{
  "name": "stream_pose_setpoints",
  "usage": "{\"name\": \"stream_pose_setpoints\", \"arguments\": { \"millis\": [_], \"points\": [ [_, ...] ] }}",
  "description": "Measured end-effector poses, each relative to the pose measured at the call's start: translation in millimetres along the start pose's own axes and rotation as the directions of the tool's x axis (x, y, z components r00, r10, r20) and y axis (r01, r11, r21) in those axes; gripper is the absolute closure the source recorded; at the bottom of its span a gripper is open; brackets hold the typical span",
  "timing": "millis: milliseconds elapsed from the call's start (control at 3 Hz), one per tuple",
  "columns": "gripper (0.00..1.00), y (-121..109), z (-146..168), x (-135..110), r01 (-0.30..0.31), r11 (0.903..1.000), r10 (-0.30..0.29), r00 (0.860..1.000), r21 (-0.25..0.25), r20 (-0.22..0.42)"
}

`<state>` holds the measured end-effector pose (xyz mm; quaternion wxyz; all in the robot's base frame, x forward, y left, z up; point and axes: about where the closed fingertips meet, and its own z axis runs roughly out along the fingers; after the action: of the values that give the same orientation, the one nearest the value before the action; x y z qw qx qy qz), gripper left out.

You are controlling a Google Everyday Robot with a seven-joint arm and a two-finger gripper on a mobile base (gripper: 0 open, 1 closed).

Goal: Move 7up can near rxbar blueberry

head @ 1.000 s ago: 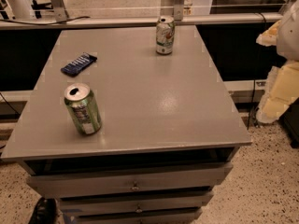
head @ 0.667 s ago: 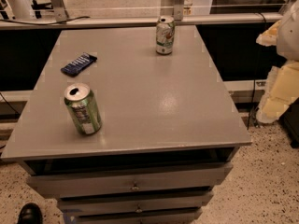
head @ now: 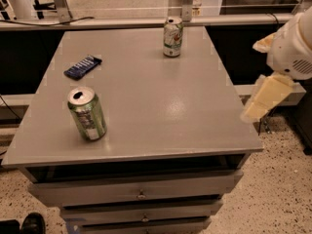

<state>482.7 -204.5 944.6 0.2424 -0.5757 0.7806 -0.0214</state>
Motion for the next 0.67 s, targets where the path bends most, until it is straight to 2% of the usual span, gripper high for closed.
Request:
{"name": "stream_pose_setpoints", "arguments": {
  "millis": [333,667],
  "points": [
    [0.00,-44,42,-10,-0.067,0.9961,0.058,0.989,0.057,0.139],
    [0.00,-107,73,-23,-0.151,0.9810,0.107,0.944,0.121,0.312]
  ]
}}
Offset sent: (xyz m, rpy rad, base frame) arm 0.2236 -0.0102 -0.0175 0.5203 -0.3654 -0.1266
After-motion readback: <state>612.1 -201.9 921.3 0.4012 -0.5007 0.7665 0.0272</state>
